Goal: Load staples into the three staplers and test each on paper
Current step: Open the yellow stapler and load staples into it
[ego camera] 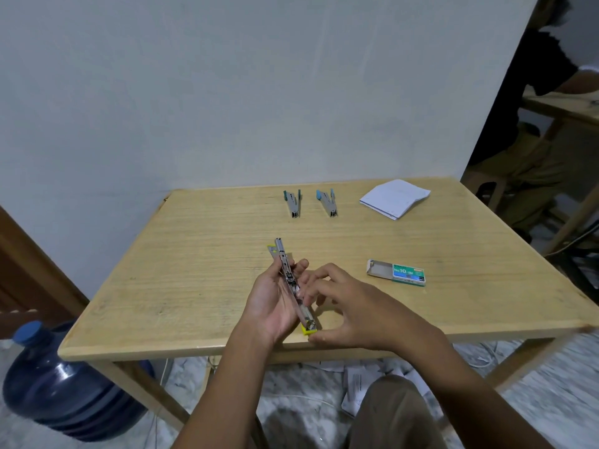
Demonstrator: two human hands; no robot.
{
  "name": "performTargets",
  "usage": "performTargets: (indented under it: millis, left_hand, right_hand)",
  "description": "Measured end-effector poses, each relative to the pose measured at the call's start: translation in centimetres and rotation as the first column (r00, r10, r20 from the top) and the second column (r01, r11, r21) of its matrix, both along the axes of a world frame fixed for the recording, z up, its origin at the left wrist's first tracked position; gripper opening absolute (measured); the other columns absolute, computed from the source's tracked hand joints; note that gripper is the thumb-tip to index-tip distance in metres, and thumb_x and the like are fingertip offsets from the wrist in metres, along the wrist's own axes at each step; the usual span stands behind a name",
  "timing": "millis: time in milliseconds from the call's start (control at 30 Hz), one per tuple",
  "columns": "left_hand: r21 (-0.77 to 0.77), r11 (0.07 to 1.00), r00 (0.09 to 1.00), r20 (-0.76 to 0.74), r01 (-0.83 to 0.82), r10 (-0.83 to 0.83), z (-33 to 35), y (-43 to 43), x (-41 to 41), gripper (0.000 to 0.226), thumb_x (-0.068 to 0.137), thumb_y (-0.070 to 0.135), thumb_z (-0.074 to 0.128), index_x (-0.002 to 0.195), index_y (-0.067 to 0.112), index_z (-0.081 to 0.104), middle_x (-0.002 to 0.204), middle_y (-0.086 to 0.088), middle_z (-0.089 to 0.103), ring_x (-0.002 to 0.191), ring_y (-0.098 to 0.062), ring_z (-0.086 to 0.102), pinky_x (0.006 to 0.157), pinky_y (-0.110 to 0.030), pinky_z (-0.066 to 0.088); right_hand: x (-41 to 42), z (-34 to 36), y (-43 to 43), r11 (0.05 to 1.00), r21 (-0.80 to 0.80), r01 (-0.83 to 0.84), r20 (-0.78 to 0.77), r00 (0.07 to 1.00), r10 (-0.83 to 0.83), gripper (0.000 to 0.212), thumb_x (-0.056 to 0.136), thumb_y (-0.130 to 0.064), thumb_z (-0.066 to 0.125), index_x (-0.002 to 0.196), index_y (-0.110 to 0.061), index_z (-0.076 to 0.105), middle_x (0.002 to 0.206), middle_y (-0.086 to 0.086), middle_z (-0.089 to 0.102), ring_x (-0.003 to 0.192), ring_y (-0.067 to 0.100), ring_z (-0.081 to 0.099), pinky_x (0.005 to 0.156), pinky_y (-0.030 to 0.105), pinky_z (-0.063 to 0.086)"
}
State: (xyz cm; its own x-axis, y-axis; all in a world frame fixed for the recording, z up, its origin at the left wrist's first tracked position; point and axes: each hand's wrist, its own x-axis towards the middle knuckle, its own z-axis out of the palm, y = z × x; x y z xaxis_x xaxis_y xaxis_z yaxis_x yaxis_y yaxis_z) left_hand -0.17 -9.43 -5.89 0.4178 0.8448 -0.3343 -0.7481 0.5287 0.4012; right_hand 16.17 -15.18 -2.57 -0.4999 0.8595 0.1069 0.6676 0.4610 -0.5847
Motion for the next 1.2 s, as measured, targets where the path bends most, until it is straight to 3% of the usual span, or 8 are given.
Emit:
performTargets:
  millis: [167, 333, 467, 533, 633, 800, 967, 1200]
  left_hand:
    - [0.062, 0.998, 1.000, 0.008, 0.005, -0.006, 0.3, -0.2, 0.2, 0.032, 0.101, 0.032, 0.045, 0.089, 0.005, 0.060, 0.094, -0.018, 0.072, 0.082, -0.027, 0.069, 0.085, -0.042, 0.055]
    - [0.156, 0.974, 0.986, -0.053, 0.164, -0.157, 0.8, -1.0, 0.4, 0.028, 0.097, 0.028, 0.051, 0.106, 0.005, 0.064, 0.088, -0.013, 0.070, 0.061, -0.017, 0.065, 0.056, -0.026, 0.053]
    - [0.192, 0.956, 0.971, -0.128, 0.223, -0.201, 1.1, -1.4, 0.6, 0.029, 0.097, 0.027, 0.049, 0.097, 0.005, 0.067, 0.080, -0.010, 0.066, 0.042, -0.011, 0.047, 0.049, -0.023, 0.044]
    - [0.205, 0.951, 0.966, -0.164, 0.232, -0.200, 1.3, -1.6, 0.7, 0.029, 0.096, 0.028, 0.049, 0.084, 0.006, 0.063, 0.071, -0.008, 0.061, 0.036, -0.009, 0.041, 0.047, -0.022, 0.039]
    - [0.191, 0.948, 0.960, -0.165, 0.254, -0.224, 1.4, -1.7, 0.5, 0.028, 0.096, 0.030, 0.050, 0.082, 0.007, 0.059, 0.064, -0.006, 0.057, 0.032, -0.009, 0.037, 0.044, -0.022, 0.039]
    - [0.220, 0.928, 0.951, -0.140, 0.301, -0.275, 1.2, -1.8, 0.4, 0.025, 0.096, 0.032, 0.050, 0.104, 0.008, 0.053, 0.063, -0.006, 0.058, 0.034, -0.010, 0.039, 0.046, -0.023, 0.036]
    - [0.258, 0.901, 0.937, -0.090, 0.349, -0.337, 0.4, -1.1, 0.3, 0.038, 0.099, 0.035, 0.049, 0.122, 0.006, 0.057, 0.068, -0.007, 0.058, 0.042, -0.013, 0.041, 0.056, -0.027, 0.034]
    - [0.287, 0.889, 0.934, -0.114, 0.356, -0.337, 0.5, -1.3, 0.3, 0.037, 0.100, 0.030, 0.043, 0.115, 0.004, 0.064, 0.065, -0.004, 0.057, 0.040, -0.010, 0.043, 0.054, -0.024, 0.036]
  right_hand:
    - [0.9, 0.1, 0.2, 0.993, 0.101, 0.054, -0.238, 0.971, -0.028, 0.020, 0.081, -0.036, 0.075, 0.097, -0.025, 0.072, 0.108, -0.015, 0.066, 0.099, 0.009, 0.065, 0.085, 0.029, 0.052]
    - [0.9, 0.6, 1.9, 0.966, 0.043, 0.254, -0.537, 0.822, -0.192, 0.018, 0.087, -0.027, 0.074, 0.105, -0.030, 0.075, 0.099, -0.009, 0.072, 0.093, 0.012, 0.067, 0.081, 0.027, 0.054]
    - [0.0, 0.8, 3.2, 0.921, -0.136, 0.366, -0.600, 0.709, -0.371, 0.020, 0.088, -0.037, 0.070, 0.108, -0.037, 0.072, 0.109, -0.012, 0.068, 0.093, 0.002, 0.064, 0.081, 0.027, 0.052]
    - [-0.4, 0.7, 3.6, 0.905, -0.298, 0.302, -0.624, 0.655, -0.425, 0.035, 0.083, -0.049, 0.069, 0.117, -0.041, 0.069, 0.111, -0.006, 0.069, 0.092, 0.001, 0.064, 0.086, 0.029, 0.052]
    - [-1.0, 0.2, 3.9, 0.865, -0.480, 0.148, -0.658, 0.591, -0.466, 0.058, 0.076, -0.065, 0.069, 0.127, -0.037, 0.064, 0.115, 0.006, 0.070, 0.104, 0.019, 0.067, 0.100, 0.038, 0.052]
    - [-1.5, 0.0, 4.1, 0.778, -0.601, -0.182, -0.774, 0.376, -0.510, 0.048, 0.084, -0.050, 0.065, 0.107, -0.008, 0.073, 0.116, 0.014, 0.071, 0.113, 0.029, 0.063, 0.106, 0.045, 0.045]
    - [-2.1, 0.0, 4.3, 0.746, -0.643, -0.172, -0.759, 0.275, -0.591, 0.046, 0.076, -0.052, 0.070, 0.096, -0.010, 0.078, 0.093, 0.010, 0.069, 0.089, 0.022, 0.064, 0.103, 0.050, 0.043]
    - [-2.3, 0.1, 4.3, 0.743, -0.661, -0.107, -0.743, 0.234, -0.627, 0.053, 0.074, -0.050, 0.068, 0.103, -0.005, 0.074, 0.091, 0.005, 0.076, 0.092, 0.016, 0.068, 0.099, 0.039, 0.051]
